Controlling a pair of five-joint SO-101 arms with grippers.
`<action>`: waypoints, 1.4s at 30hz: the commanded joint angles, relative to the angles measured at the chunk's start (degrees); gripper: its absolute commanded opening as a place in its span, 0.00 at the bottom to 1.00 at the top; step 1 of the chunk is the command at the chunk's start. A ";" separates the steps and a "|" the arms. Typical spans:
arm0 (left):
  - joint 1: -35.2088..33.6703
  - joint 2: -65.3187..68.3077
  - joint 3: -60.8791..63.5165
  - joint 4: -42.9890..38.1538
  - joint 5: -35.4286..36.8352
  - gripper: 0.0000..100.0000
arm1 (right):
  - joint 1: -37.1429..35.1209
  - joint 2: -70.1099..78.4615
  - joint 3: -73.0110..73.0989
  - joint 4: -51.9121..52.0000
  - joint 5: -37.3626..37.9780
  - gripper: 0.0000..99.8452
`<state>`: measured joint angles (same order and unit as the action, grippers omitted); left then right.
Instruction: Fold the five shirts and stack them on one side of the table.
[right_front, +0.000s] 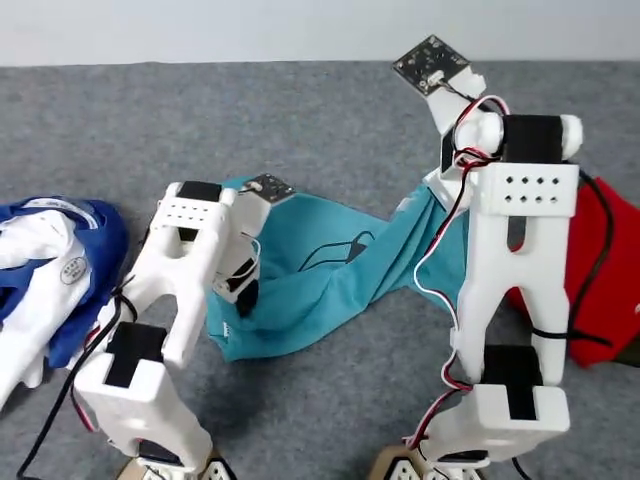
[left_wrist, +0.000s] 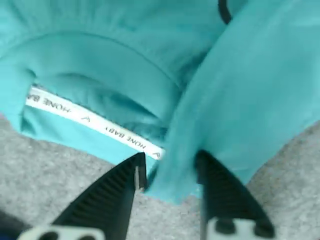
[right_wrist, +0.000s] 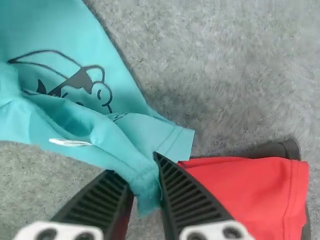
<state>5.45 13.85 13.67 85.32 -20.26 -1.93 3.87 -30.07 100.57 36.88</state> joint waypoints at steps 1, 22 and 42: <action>1.93 -2.20 -1.89 0.88 -0.70 0.09 | -0.22 -0.22 0.09 0.13 0.44 0.01; -2.20 -15.03 -36.79 15.03 6.33 0.00 | 1.80 -7.25 -4.92 -0.22 0.53 0.01; -5.98 -18.20 -99.74 15.21 16.26 0.00 | 6.81 -33.71 -4.92 1.63 0.44 0.01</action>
<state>-0.44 -2.07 -78.55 99.38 -4.44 4.13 -25.58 -31.47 100.57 36.88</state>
